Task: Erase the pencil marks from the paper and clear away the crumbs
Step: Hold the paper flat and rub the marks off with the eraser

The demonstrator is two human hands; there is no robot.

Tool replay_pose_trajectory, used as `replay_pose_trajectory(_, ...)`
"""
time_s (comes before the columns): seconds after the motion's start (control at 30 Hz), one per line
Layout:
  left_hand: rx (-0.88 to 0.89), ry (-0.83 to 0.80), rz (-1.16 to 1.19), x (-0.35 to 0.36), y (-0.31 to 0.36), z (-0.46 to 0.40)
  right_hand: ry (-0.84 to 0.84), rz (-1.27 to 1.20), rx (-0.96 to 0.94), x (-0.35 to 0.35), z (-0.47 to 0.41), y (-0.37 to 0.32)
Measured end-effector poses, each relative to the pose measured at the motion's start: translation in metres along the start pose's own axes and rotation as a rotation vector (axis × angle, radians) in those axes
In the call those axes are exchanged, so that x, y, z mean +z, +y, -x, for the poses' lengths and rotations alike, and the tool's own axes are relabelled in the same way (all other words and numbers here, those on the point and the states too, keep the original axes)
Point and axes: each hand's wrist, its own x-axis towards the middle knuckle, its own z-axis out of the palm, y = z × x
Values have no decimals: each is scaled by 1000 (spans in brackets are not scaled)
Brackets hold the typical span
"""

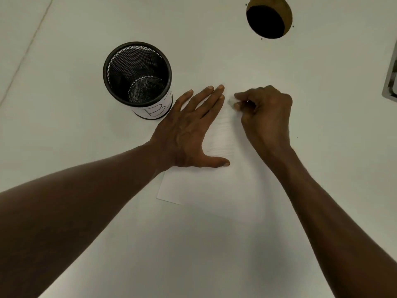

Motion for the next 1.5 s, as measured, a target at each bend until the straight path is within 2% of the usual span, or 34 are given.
replay_pose_trajectory(0.07,0,0,2,0,0,0,-8,14,0,1,-2,-1)
replay_pose_trajectory(0.23,5,17,6,1,-1,0,-87,-10,16,-14,63,-20)
replay_pose_trajectory(0.4,4,13,-1,0,0,0,-6,35,20,4,-5,-3)
replay_pose_trajectory(0.6,4,10,1,1,0,0,-76,-31,73,-13,64,-19)
replay_pose_trajectory(0.8,5,6,1,-1,1,-1,15,23,59,6,0,-4)
replay_pose_trajectory(0.9,1,6,3,-1,0,-1,-4,33,69,-4,34,-10)
replay_pose_trajectory(1.0,4,16,7,0,0,-1,-50,-64,109,-15,66,-18)
replay_pose_trajectory(1.17,-2,5,-13,0,1,0,25,-36,137,1,1,0)
replay_pose_trajectory(1.37,-7,8,-4,0,0,-1,-14,-85,139,-17,62,-12)
replay_pose_trajectory(1.5,-10,6,-3,0,1,0,17,-115,206,-5,13,0)
